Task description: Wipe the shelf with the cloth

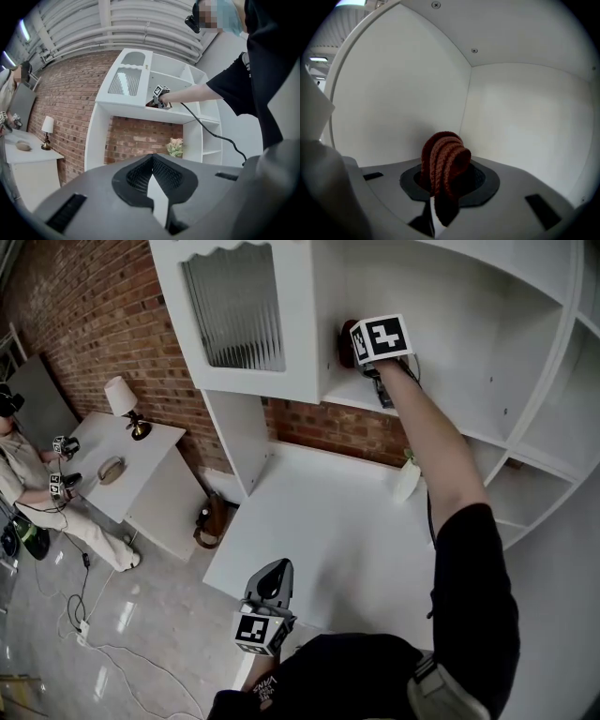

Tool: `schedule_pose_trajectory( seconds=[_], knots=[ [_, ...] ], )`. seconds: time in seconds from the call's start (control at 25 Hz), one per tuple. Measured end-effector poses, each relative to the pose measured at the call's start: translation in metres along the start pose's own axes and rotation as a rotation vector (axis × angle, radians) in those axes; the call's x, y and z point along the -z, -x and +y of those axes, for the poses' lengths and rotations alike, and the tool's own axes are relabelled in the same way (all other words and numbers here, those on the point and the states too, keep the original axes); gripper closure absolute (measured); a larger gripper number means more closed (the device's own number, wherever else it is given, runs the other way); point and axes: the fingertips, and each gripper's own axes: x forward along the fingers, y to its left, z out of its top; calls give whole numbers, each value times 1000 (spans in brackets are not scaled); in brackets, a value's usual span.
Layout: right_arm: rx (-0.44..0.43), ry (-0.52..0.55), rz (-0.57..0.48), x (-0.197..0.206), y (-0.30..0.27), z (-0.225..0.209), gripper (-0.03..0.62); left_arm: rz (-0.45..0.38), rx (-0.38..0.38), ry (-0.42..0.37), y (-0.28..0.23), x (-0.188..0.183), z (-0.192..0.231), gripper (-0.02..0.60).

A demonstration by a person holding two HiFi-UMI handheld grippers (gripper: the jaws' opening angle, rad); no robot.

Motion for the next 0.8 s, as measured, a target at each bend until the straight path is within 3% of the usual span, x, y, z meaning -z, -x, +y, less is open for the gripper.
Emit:
schedule_pose_trajectory(
  seconds=[0.2, 0.48, 0.8],
  knots=[
    [11, 14, 61, 5, -17, -5, 496, 4, -7, -5, -4, 0, -5, 574],
    [74, 115, 138, 16, -11, -24, 496, 13, 25, -14, -6, -1, -13, 574],
    [285, 191, 228, 35, 46, -104, 496, 3, 126, -11, -14, -4, -33, 574]
  ],
)
